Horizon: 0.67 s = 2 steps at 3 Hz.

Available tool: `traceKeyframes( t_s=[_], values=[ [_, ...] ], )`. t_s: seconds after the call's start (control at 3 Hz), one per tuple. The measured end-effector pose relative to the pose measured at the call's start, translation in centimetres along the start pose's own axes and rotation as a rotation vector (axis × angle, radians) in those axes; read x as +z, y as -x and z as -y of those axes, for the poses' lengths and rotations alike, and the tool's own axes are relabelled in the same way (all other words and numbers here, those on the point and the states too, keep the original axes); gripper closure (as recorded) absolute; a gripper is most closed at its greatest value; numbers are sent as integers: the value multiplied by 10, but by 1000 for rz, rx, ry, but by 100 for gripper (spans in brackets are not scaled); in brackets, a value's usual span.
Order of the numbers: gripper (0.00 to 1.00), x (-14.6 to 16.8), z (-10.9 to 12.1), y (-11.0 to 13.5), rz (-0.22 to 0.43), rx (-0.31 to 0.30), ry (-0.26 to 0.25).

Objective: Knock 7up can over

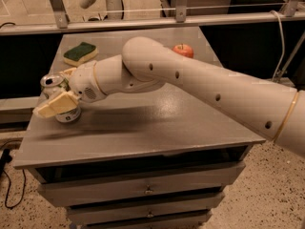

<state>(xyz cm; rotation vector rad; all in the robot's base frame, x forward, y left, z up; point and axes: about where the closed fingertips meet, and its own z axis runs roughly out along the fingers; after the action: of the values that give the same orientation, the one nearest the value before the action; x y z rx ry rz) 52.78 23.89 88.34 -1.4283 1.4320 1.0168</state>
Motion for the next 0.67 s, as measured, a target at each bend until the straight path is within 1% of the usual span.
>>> traceKeyframes(
  t_s=[0.33, 0.67],
  values=[
    [64, -25, 18, 6, -15, -33, -55],
    [88, -75, 34, 19, -83, -111, -127]
  ],
)
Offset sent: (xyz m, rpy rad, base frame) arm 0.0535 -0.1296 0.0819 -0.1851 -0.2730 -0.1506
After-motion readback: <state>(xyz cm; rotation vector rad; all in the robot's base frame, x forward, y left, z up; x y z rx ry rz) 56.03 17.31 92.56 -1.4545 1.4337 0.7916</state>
